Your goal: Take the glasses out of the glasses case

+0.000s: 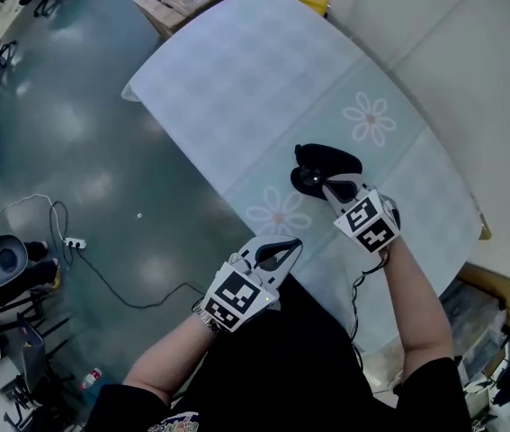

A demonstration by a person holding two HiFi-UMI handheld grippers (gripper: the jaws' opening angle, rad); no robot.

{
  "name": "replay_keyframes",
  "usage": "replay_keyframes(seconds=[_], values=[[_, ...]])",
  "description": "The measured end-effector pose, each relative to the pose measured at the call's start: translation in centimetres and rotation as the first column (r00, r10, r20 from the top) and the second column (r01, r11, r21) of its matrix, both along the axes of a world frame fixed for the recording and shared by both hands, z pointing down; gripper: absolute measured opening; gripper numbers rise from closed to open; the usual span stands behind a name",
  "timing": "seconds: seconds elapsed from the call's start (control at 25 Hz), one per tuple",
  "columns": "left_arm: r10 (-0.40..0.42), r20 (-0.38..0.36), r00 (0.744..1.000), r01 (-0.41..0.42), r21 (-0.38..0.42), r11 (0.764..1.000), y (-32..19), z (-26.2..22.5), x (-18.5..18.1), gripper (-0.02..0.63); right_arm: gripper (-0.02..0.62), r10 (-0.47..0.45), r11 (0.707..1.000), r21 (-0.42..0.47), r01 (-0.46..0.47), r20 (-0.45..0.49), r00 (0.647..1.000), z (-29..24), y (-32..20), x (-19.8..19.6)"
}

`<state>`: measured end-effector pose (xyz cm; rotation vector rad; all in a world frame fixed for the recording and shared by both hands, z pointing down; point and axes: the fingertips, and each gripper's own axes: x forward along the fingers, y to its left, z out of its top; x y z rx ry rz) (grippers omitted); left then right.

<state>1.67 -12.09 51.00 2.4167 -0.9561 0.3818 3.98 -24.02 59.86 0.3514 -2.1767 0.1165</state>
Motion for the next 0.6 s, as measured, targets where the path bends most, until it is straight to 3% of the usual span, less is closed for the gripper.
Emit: replay_keyframes(seconds=[0.2,0.6], values=[[0.000,0.001,1.000,0.000,-0.017,1.000,0.2,0.3,0.2,0.029,0.052,-0.079,0.996,0.034,0.083,-0.102,0.992,1.6,-0.6,0.1],[-0.011,0.000,1.000,0.011,-0.048,0.999,0.9,1.1,-0.3,0.029,0.081,-0.189,0.981,-0.007,0.194,-0.250,0.950,4.8,-1.3,0.2]])
